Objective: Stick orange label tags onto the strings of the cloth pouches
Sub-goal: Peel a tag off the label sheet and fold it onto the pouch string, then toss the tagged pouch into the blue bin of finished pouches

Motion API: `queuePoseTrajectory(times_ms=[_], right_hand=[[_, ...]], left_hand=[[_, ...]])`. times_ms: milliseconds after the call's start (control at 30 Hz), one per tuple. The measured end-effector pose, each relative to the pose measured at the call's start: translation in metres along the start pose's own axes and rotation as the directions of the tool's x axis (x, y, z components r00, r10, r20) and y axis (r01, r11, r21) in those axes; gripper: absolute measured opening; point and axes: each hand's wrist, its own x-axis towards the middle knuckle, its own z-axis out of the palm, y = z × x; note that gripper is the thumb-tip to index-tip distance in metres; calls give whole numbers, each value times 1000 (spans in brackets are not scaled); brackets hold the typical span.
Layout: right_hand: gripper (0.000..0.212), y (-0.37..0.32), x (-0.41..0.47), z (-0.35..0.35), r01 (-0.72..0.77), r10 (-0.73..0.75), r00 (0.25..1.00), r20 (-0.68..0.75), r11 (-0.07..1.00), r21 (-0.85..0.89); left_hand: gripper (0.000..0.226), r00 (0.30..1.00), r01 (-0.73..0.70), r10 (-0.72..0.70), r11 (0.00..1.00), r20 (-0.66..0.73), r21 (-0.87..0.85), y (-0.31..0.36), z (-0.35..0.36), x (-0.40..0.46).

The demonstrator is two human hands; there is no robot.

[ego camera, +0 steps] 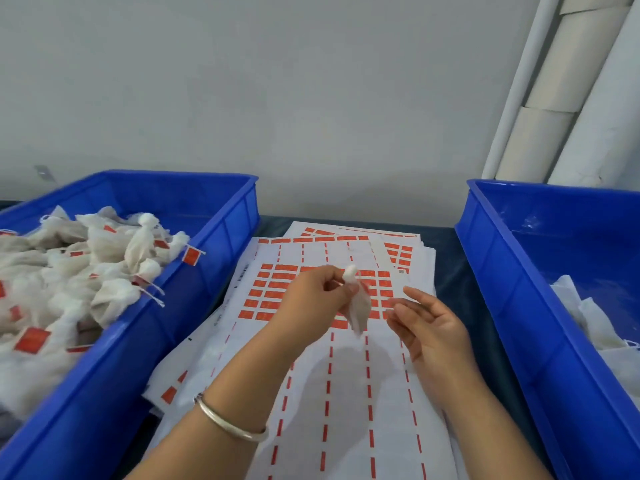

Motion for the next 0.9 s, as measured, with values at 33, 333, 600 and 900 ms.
queuePoseTrajectory(times_ms=[33,333,600,900], right_hand=[[38,1,-1,0,-13,14,1000,14,1000,-15],[20,9,-2,3,-68,74,997,13,963,-260],[12,5,-6,6,-81,89,996,-1,900,-429],[8,5,-7,9,-97,88,995,-42,836,-541]], left_hand=[[5,999,-1,0,999,-34,-40,3,-7,-1],[8,820,-200,216,976,-530,88,39,-95,-5],[16,641,7,334,898,-691,440,63,-207,22],[14,885,327,13,692,-465,643,-30,-245,36]])
